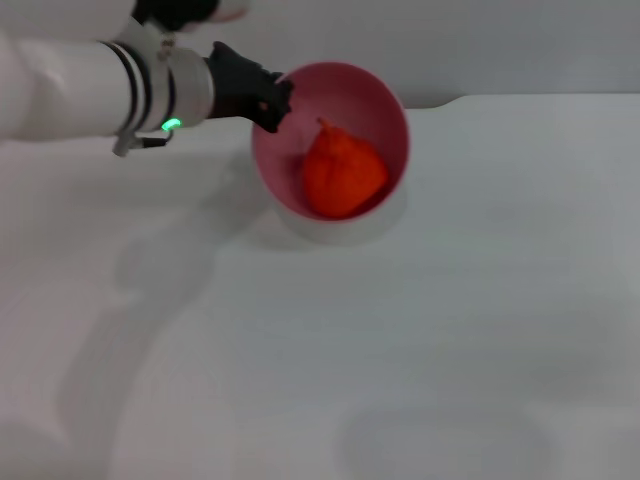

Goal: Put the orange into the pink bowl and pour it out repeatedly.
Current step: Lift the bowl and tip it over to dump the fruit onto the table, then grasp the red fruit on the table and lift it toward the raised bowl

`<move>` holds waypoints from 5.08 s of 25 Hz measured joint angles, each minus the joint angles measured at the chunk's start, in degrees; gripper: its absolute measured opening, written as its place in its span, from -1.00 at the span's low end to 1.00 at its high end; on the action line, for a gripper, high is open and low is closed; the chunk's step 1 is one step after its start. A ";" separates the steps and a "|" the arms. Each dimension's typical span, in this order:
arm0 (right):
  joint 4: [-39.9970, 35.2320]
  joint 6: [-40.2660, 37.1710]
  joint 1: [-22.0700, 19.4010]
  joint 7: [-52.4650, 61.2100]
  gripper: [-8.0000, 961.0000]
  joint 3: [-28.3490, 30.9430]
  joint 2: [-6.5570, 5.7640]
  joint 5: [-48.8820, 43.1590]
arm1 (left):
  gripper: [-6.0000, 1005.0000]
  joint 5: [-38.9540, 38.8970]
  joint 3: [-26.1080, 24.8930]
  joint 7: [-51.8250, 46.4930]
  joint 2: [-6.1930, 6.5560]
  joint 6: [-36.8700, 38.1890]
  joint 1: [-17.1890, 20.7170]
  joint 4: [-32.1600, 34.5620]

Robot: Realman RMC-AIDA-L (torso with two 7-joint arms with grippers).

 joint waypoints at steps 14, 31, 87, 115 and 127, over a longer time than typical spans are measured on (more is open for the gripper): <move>0.22 1.19 0.56 0.22 0.25 0.45 -0.29 0.35 | -0.90 1.03 22.45 1.22 -0.22 -33.07 7.81 1.85; 0.28 2.68 2.81 0.20 0.23 -0.09 -0.30 0.05 | -0.90 5.50 39.60 26.15 -0.61 -70.12 14.67 -1.86; 5.76 3.46 7.43 2.99 0.19 -0.23 -0.20 0.32 | -0.90 3.41 7.64 -16.22 0.02 -7.11 -8.68 -3.98; -5.29 32.39 24.50 80.71 0.18 0.37 -9.51 -91.96 | -0.90 11.87 -32.06 -6.46 9.82 30.73 -5.99 -10.51; -5.63 18.02 39.12 100.83 0.17 0.16 -5.43 -127.05 | -0.90 11.83 -31.37 -5.69 8.99 30.23 -5.88 -10.47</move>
